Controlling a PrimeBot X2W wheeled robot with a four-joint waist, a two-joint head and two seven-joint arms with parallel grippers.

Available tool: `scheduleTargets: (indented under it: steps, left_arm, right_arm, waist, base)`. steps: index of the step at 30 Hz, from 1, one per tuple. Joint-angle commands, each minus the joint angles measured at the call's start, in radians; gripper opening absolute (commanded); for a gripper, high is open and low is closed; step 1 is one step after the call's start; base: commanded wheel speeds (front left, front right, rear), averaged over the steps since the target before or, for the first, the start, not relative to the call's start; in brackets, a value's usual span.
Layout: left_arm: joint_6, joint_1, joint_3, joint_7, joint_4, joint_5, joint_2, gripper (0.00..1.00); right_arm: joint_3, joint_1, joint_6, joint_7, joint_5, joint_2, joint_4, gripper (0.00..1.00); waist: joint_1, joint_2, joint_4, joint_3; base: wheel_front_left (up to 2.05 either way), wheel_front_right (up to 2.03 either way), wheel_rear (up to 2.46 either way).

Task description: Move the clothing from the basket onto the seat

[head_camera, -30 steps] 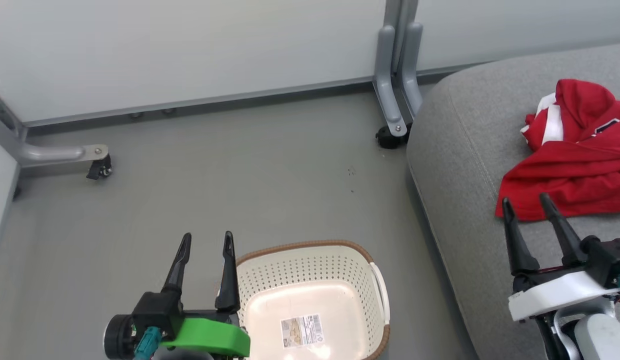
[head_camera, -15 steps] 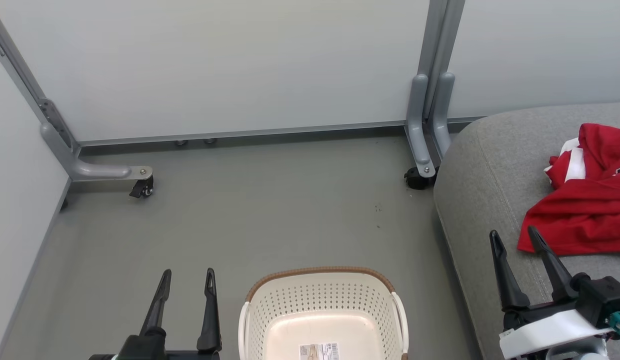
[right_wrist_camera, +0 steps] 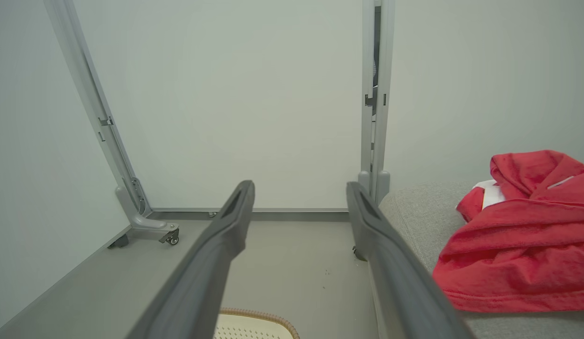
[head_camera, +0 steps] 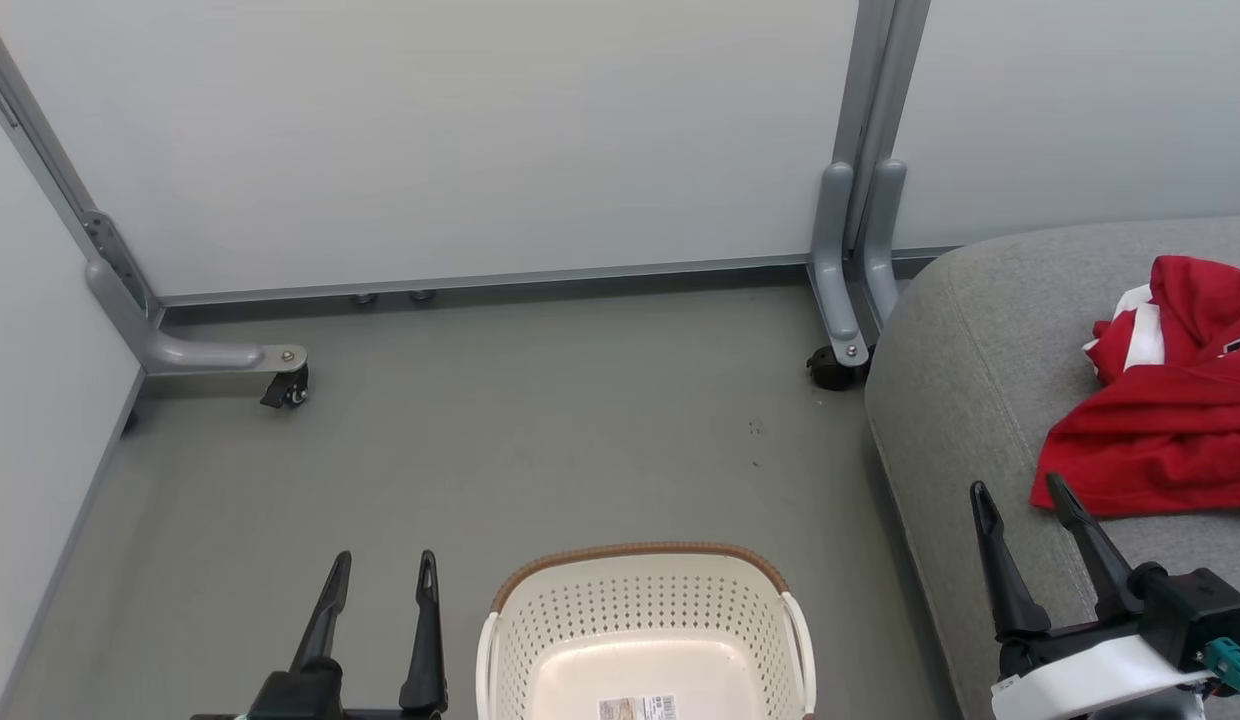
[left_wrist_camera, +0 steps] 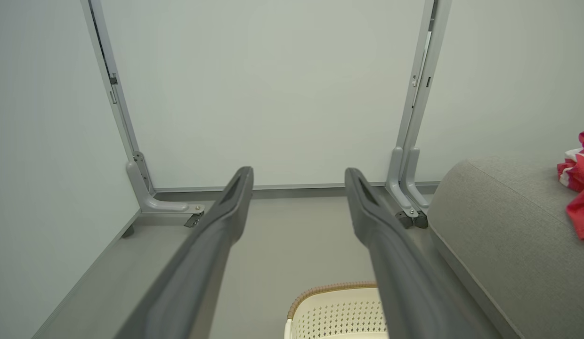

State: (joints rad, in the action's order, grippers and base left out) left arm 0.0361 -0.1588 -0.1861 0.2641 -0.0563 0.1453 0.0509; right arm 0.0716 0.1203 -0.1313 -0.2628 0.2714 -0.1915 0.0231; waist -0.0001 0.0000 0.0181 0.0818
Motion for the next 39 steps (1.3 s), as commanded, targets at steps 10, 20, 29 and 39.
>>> scheduleTargets:
  steps: [10, 20, 29, 39]
  left_arm:
    - [-0.005, -0.002, 0.003, -0.017, -0.036, 0.098, 0.006, 0.0]
    - [-0.029, 0.039, 0.028, -0.054, -0.061, 0.299, 0.018, 0.0]
    - [-0.05, 0.075, 0.051, -0.088, -0.084, 0.475, 0.026, 0.0]
    - [-0.067, 0.104, 0.075, -0.12, -0.099, 0.63, 0.032, 0.0]
  right_arm:
    - [-0.001, -0.006, 0.0, 0.022, 0.093, 0.018, 0.044, 0.0]
    - [-0.018, -0.039, 0.0, 0.063, 0.271, 0.027, 0.069, 0.0]
    - [-0.034, -0.067, 0.0, 0.101, 0.427, 0.038, 0.09, 0.0]
    - [-0.05, -0.091, 0.0, 0.136, 0.566, 0.048, 0.108, 0.0]
  waist:
    - [0.0001, 0.0, -0.002, -0.003]
    - [0.0001, 0.0, -0.003, -0.009]
    - [0.0001, 0.0, -0.004, -0.016]
    - [0.0001, 0.0, -0.006, -0.023]
  base:
    - [0.0, 0.0, 0.0]
    - [0.0, 0.0, 0.0]
    - [0.0, 0.0, 0.0]
    - [0.0, 0.0, 0.0]
